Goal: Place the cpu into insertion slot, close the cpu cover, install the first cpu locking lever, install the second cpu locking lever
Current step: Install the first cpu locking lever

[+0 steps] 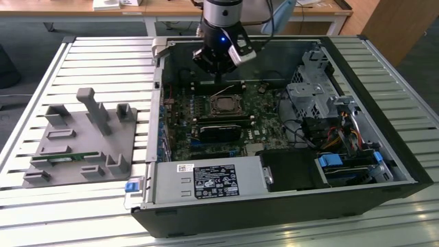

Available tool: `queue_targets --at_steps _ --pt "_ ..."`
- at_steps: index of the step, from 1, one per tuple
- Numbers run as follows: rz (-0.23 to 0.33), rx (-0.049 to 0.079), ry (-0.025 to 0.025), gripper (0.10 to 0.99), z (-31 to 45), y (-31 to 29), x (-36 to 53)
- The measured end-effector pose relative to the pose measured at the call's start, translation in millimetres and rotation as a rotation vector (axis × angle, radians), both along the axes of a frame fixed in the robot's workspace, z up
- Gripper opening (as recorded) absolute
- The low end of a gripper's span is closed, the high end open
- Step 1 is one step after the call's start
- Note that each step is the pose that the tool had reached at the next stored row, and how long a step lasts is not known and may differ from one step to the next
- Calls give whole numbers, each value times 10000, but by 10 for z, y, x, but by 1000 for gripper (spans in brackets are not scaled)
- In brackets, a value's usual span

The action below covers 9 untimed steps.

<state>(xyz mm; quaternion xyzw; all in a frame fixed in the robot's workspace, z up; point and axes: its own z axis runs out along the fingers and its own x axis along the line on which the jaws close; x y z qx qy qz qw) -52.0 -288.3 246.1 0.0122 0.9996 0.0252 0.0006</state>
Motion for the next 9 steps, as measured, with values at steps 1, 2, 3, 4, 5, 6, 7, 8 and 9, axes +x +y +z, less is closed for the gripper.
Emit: queue_targets --at_steps 1,2,3,4,5,6,7,8,9 --pt "0 1 0 106 -7 0 8" --pt "0 1 0 106 -15 0 18" --pt "-2 1 0 106 -22 0 28" --pt "-3 1 0 106 -26 0 33" --pt "-4 1 -1 106 -31 0 33" --pt "-5 1 0 106 -37 0 33" --pt "-4 0 0 106 -46 0 34" --pt "-4 0 1 106 -58 0 35" --pt "-3 0 1 106 -71 0 37"
